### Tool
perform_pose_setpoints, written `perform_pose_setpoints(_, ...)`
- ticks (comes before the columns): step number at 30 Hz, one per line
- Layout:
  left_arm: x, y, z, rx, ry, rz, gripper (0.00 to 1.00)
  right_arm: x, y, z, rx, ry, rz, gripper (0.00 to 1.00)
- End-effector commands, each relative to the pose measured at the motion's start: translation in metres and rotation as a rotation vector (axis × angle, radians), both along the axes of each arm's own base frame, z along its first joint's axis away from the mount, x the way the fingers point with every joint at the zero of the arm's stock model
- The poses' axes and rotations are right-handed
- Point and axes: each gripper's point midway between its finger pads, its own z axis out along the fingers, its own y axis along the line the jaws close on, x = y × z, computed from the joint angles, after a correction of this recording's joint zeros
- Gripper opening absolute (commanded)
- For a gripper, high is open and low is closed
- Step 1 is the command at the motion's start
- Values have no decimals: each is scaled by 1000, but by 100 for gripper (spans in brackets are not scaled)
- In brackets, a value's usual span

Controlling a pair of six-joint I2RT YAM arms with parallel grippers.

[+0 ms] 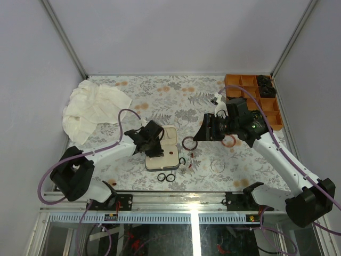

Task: Organize the mixed jewelry
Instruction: Place the jewelry in the jewelry box.

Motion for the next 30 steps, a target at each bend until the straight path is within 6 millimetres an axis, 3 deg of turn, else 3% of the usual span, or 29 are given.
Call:
perform_pose_setpoints(1,5,-1,2,23,-18,-19,0,-3,6,7,33,-12,22,60)
perform_pose_setpoints(6,5,-2,3,24,-17,-24,1,-3,7,8,36,-12,27,60)
perform_pose_setpoints(14,5,-2,6,24,-19,-25,15,-3,7,8,37,-10,29,61)
perform_pose_setpoints(30,3,-1,6,28,-19,-26,31,-3,7,10,38,-13,31,61)
